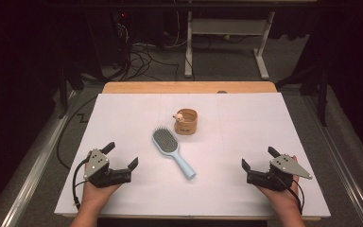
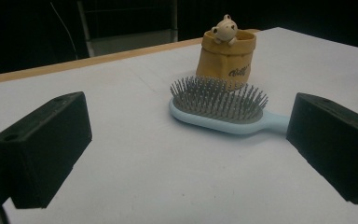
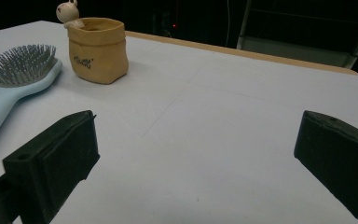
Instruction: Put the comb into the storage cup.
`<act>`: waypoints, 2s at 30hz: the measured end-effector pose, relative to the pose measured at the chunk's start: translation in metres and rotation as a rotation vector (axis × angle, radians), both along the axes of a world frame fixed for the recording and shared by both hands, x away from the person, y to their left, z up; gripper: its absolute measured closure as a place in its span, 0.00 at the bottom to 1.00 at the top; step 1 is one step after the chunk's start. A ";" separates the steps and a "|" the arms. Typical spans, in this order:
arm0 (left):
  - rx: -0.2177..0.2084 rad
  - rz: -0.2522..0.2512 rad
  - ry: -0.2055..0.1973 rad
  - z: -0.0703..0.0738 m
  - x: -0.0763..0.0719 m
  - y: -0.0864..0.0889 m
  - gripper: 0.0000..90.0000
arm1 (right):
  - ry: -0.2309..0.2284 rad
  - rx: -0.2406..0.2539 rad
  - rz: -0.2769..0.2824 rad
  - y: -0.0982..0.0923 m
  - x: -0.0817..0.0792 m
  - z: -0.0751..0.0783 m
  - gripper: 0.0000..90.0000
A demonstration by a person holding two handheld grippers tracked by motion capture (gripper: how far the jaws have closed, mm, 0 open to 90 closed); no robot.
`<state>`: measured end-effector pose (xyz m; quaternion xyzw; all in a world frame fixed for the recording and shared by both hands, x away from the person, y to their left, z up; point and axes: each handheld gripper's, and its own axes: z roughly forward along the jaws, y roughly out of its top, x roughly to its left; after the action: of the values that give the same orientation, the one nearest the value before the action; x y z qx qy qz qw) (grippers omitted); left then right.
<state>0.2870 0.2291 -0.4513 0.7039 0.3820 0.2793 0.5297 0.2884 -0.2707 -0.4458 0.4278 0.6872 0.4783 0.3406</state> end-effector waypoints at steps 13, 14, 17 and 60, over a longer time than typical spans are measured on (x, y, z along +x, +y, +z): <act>0.000 -0.003 0.006 0.001 -0.001 0.002 0.18 | -0.002 -0.001 0.001 0.000 0.000 0.000 0.01; -0.001 -0.004 0.009 0.001 -0.001 0.002 0.18 | -0.002 0.000 0.002 0.000 0.000 0.000 0.01; 0.000 -0.010 0.010 0.000 -0.001 0.002 0.21 | -0.003 -0.001 -0.001 0.000 0.000 0.000 0.01; 0.004 -0.064 -0.016 0.005 -0.011 -0.005 0.94 | 0.014 0.013 0.003 0.001 0.002 -0.001 0.01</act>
<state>0.2761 0.2242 -0.4464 0.7144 0.3545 0.2688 0.5401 0.2900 -0.2699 -0.4472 0.4323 0.6872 0.4801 0.3321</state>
